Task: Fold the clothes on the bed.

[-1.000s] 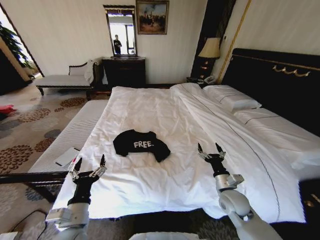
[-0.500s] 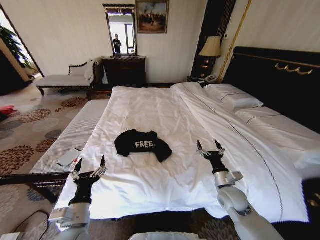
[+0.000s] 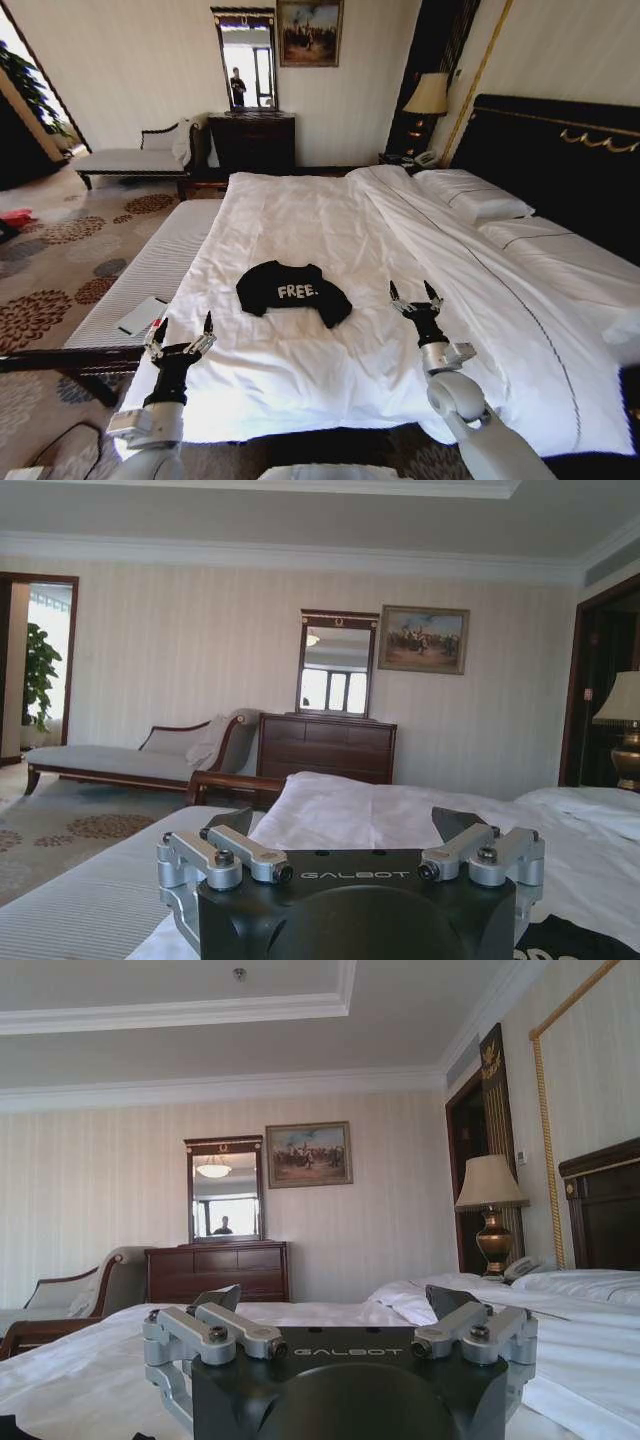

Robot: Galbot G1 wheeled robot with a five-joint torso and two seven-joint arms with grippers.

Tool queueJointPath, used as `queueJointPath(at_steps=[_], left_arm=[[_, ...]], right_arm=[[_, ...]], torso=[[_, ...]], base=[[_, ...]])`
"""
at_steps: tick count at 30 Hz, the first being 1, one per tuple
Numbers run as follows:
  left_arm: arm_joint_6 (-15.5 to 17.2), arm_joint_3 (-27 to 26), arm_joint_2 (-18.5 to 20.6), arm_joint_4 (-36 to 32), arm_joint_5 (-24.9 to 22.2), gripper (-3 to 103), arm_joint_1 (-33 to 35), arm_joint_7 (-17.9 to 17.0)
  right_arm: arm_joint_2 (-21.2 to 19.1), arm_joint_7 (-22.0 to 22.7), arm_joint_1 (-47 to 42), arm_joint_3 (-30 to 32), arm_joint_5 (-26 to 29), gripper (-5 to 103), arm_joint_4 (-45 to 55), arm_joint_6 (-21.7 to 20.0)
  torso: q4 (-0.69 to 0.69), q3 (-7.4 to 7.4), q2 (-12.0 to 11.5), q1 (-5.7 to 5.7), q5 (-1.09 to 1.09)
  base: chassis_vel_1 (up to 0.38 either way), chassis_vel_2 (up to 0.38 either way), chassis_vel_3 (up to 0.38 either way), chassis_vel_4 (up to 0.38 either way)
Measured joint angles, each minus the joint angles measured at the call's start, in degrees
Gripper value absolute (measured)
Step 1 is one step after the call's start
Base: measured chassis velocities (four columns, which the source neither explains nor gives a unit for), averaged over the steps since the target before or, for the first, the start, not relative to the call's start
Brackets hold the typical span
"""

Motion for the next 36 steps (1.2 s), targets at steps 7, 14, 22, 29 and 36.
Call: queueJointPath(at_steps=[7, 14, 22, 29, 36], left_arm=[[3.20, -0.01, 3.25, 3.34, -3.32, 100, -5.48, -0.68], [12.62, -0.37, 10.89, 5.96, -14.71, 100, -14.22, -6.95], [25.14, 3.27, 20.84, 8.82, -31.91, 100, -25.78, -16.93], [35.46, 8.23, 22.98, 16.37, -44.86, 100, -39.00, -19.87], [35.78, 8.53, 22.78, 16.78, -45.26, 100, -39.50, -19.87]], right_arm=[[0.40, -0.25, 1.73, -1.33, -0.56, 100, -1.85, 0.10], [-1.67, 2.08, 8.03, -8.15, 0.11, 100, -5.01, -0.79], [-3.22, 1.53, 10.14, -10.17, 0.47, 100, -7.91, 1.72], [-2.66, 1.40, 9.82, -9.16, -0.19, 100, -9.80, 2.65], [-2.51, 1.37, 9.69, -8.98, -0.33, 100, -9.86, 2.71]], torso=[[-0.01, 0.00, 0.00, -0.02, 0.00], [0.00, 0.00, 0.00, -0.02, 0.01], [-0.02, 0.00, 0.00, -0.01, 0.01], [-0.06, 0.00, 0.00, -0.01, 0.00], [0.01, -0.01, 0.00, -0.01, 0.00]], base=[[0.000, 0.000, 0.000, 0.000], [0.000, 0.000, 0.000, 0.000], [-0.002, 0.021, 0.011, -0.006], [0.000, 0.000, 0.000, 0.000], [0.000, 0.000, 0.000, 0.000]])
